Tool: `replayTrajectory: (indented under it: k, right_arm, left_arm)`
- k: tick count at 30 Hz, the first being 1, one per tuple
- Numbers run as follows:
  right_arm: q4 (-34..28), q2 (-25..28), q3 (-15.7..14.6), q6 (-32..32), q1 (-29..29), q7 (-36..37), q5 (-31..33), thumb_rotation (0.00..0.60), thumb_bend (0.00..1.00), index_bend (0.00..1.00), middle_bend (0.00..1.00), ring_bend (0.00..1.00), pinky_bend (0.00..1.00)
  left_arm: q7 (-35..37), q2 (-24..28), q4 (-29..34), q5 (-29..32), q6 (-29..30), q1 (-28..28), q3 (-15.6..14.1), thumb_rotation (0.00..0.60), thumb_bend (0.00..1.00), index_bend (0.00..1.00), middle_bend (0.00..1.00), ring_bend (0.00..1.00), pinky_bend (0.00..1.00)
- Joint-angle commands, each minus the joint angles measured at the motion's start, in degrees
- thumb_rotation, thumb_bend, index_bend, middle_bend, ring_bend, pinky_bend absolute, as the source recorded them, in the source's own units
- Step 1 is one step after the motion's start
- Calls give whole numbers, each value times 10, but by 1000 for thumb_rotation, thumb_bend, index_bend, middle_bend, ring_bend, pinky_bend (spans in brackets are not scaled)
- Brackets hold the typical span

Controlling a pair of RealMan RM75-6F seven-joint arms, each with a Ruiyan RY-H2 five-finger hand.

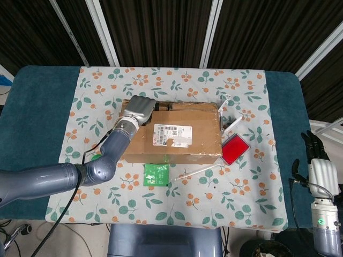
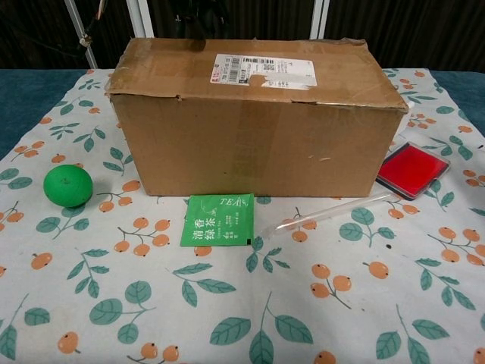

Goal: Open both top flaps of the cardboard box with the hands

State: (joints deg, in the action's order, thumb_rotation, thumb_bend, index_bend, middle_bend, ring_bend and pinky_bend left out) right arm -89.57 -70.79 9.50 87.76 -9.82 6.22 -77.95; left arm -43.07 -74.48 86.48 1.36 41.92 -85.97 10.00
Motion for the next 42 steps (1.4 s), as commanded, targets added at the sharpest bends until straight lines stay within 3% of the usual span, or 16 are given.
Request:
replayTrajectory:
  k: [1,26,37,42]
  right_arm:
    - [1,-1,1,0,1,1,-1,600,704,0,0,0,254]
    - [7,-7,4,-26,5,-3,7,600,704,0,0,0,254]
    - [5,-7,5,-27,7,-3,3,600,703,0,0,0,254]
    - [4,-7,6,-28,8,-3,2,600,704,0,0,0,254]
  left_arm:
    - [14,13,13,-8,4,4,9,600,1000,379,534,451,507]
    - [131,221,287,-99,1,50,82,600,1000,367,532,450,505]
    - [171,274,397,-165,-15,69,94,600,1000,363,528,449,503]
    - [178,287,434,-192,-30,78,82,600,1000,355,523,444,501]
